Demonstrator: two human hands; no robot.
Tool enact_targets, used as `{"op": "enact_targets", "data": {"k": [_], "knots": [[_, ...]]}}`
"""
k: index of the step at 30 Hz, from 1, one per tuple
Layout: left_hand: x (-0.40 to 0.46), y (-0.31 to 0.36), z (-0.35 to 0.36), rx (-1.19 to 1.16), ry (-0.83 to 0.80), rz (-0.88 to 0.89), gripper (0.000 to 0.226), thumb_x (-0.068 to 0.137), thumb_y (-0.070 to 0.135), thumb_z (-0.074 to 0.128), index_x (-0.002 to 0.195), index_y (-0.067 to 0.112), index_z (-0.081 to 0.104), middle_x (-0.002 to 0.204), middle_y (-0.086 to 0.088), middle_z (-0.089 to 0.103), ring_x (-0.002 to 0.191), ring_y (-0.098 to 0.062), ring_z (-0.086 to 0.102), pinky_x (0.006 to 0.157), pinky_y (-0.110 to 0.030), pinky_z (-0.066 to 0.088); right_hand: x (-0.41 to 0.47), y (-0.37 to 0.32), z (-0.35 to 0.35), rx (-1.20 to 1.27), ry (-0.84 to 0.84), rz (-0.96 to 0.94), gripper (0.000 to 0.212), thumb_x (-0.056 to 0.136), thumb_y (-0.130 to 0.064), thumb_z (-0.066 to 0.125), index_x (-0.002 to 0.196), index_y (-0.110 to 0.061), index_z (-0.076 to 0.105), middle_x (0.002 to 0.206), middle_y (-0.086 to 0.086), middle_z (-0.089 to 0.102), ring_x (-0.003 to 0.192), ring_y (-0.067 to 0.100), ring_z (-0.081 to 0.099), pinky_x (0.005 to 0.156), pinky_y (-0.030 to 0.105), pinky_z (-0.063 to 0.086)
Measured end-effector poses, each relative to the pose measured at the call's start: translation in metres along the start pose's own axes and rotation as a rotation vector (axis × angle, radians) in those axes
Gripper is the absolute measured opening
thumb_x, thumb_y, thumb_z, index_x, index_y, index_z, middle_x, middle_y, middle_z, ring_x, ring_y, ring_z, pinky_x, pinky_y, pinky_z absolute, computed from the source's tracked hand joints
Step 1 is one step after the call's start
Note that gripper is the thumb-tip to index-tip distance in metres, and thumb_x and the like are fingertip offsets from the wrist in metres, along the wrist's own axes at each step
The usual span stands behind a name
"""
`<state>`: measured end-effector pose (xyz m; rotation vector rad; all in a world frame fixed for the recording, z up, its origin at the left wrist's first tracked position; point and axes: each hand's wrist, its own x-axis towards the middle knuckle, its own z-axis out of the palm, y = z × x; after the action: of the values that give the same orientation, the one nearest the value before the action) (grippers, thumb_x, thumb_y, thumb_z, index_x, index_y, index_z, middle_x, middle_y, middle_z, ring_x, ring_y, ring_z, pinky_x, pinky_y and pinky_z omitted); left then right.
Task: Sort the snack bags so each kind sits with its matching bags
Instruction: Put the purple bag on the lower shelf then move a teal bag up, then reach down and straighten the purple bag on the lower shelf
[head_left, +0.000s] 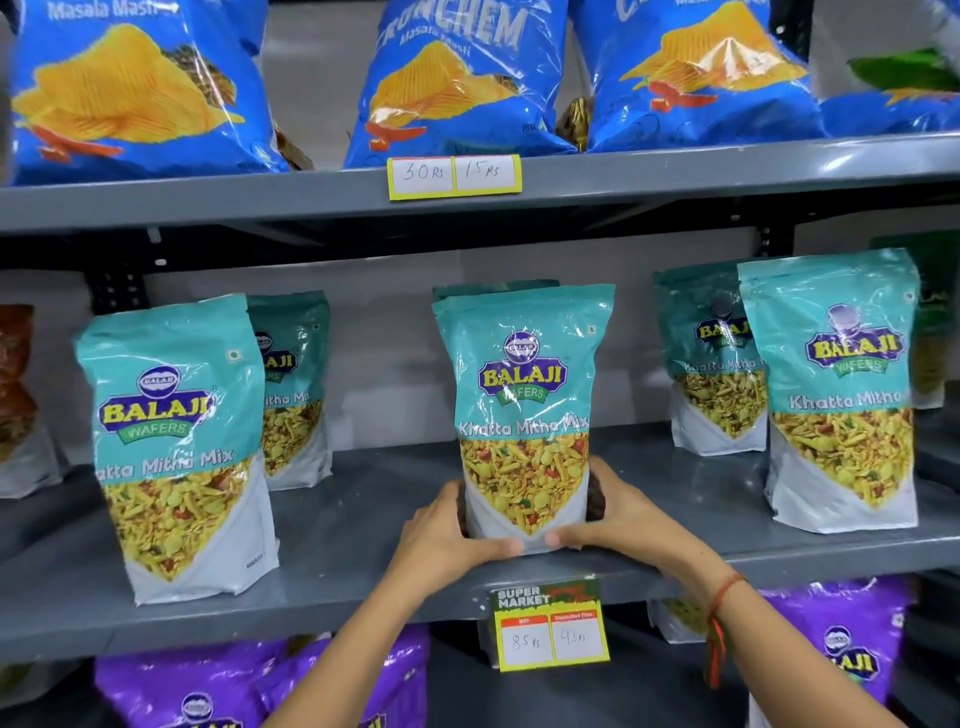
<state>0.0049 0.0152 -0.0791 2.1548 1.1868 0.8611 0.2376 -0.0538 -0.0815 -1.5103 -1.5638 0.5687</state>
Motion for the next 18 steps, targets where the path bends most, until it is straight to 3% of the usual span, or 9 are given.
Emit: {"op": "enact_targets", "data": {"k": [3,6,8,12,16,18], "knots": [[-0.009,0.004,-0.003,-0.028,0.038,0.024,0.107,0.047,0.066,0.083,0.138,0.035,0.035,0.136,0.008,0.058,0.124,-0.018,0.056,0.100,-0.039,0.049,-0.008,-0.006,0.004,0.108,0.079,-0.069,0.093,0.059,-0.031,0.093,0.130,-0.047,0.036,0.137,-0.012,0.057,0.119,-0.006,0.059,0.100,0.021,0.051],[-0.023,0.007,-0.011,-0.091,0.153,0.044,0.111,0.054,0.057,0.085,0.146,0.031,0.028,0.143,0.002,0.052,0.127,-0.017,0.053,0.106,-0.045,0.044,-0.017,-0.018,0.014,0.128,0.276,-0.167,0.102,0.054,-0.051,0.091,0.140,-0.036,0.039,0.145,-0.007,0.050,0.132,0.006,0.052,0.112,0.037,0.044],[-0.036,0.006,-0.018,-0.147,0.286,0.103,0.097,0.063,0.049,0.084,0.144,0.029,0.035,0.139,0.002,0.056,0.120,-0.011,0.057,0.105,-0.044,0.044,-0.028,-0.031,0.025,0.156,0.441,-0.225,0.096,0.059,-0.053,0.087,0.140,-0.029,0.042,0.142,-0.002,0.052,0.128,0.011,0.054,0.109,0.040,0.047],[-0.075,-0.003,-0.038,-0.292,0.537,0.198,0.067,0.072,0.040,0.081,0.131,0.024,0.053,0.123,0.002,0.065,0.106,-0.006,0.064,0.098,-0.034,0.050,-0.061,-0.068,0.059,0.185,0.683,-0.352,0.067,0.074,-0.033,0.084,0.133,-0.024,0.052,0.128,0.000,0.058,0.118,0.013,0.059,0.098,0.036,0.051],[-0.114,-0.040,-0.049,-0.331,0.663,0.171,0.049,0.077,0.033,0.079,0.122,0.024,0.060,0.114,0.003,0.068,0.099,-0.008,0.066,0.090,-0.024,0.050,-0.090,-0.082,0.101,0.107,0.703,-0.467,0.051,0.076,-0.023,0.081,0.121,-0.023,0.058,0.112,-0.018,0.058,0.105,0.015,0.061,0.089,0.025,0.049],[-0.132,-0.072,-0.044,-0.321,0.712,0.111,0.044,0.078,0.032,0.078,0.118,0.025,0.062,0.107,0.003,0.070,0.094,-0.009,0.067,0.085,-0.023,0.052,-0.102,-0.071,0.127,0.071,0.644,-0.487,0.045,0.076,-0.020,0.081,0.117,-0.014,0.063,0.108,-0.012,0.059,0.100,0.015,0.060,0.088,0.020,0.046]]}}
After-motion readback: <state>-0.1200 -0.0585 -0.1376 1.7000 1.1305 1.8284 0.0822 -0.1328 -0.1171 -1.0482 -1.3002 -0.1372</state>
